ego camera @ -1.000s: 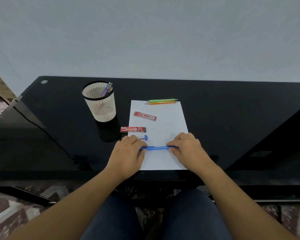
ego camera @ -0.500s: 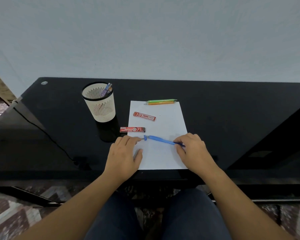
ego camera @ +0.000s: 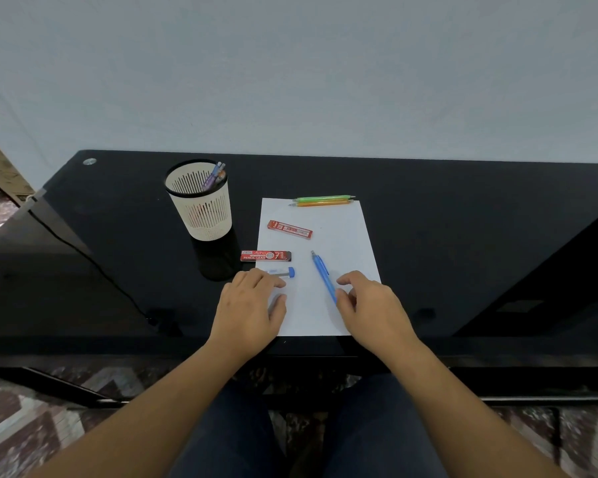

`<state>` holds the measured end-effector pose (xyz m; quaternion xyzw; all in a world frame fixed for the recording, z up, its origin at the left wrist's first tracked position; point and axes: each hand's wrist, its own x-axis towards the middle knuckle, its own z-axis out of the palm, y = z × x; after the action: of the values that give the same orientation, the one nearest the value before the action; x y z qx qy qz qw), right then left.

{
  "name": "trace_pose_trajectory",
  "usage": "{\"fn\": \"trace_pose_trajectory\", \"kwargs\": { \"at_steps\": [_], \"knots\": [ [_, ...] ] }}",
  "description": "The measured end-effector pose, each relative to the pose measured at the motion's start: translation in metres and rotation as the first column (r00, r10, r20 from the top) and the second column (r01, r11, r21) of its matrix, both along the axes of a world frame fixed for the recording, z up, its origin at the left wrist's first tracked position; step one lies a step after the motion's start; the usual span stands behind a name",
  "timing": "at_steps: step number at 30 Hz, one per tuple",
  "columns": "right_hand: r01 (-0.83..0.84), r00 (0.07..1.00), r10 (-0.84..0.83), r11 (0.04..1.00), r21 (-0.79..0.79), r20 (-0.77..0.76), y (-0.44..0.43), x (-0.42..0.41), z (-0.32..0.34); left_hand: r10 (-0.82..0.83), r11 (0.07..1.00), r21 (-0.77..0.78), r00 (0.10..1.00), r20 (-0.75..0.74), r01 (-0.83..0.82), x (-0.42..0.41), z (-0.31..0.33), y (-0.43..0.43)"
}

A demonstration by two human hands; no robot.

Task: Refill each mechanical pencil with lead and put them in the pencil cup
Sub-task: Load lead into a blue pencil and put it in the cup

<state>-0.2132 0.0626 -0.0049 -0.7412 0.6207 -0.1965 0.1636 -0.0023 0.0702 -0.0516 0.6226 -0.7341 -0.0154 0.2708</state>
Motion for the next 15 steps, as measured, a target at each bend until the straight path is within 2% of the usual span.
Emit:
{"fn": "trace_pose_trajectory", "kwargs": {
  "at_steps": [9, 13, 15],
  "knots": [
    [-0.183, 0.983, 0.186, 0.978, 0.104, -0.012, -0.006, -0.006, 0.005, 0.013, 1.000, 0.021, 1.000, -0.002, -0.013, 0.001, -0.001, 0.000],
    [-0.231, 0.970, 0.236, 0.970, 0.075, -0.062, -0.009, -0.004, 0.006, 0.010, 0.999, 0.036, 1.000, 0.001, -0.010, 0.001, -0.001, -0.001],
    [-0.235, 0.962, 0.238, 0.971, 0.041, -0.134, -0.019, -0.001, 0.008, 0.012, 0.999, 0.040, 1.000, -0.005, -0.012, 0.000, 0.000, 0.000]
  ]
}}
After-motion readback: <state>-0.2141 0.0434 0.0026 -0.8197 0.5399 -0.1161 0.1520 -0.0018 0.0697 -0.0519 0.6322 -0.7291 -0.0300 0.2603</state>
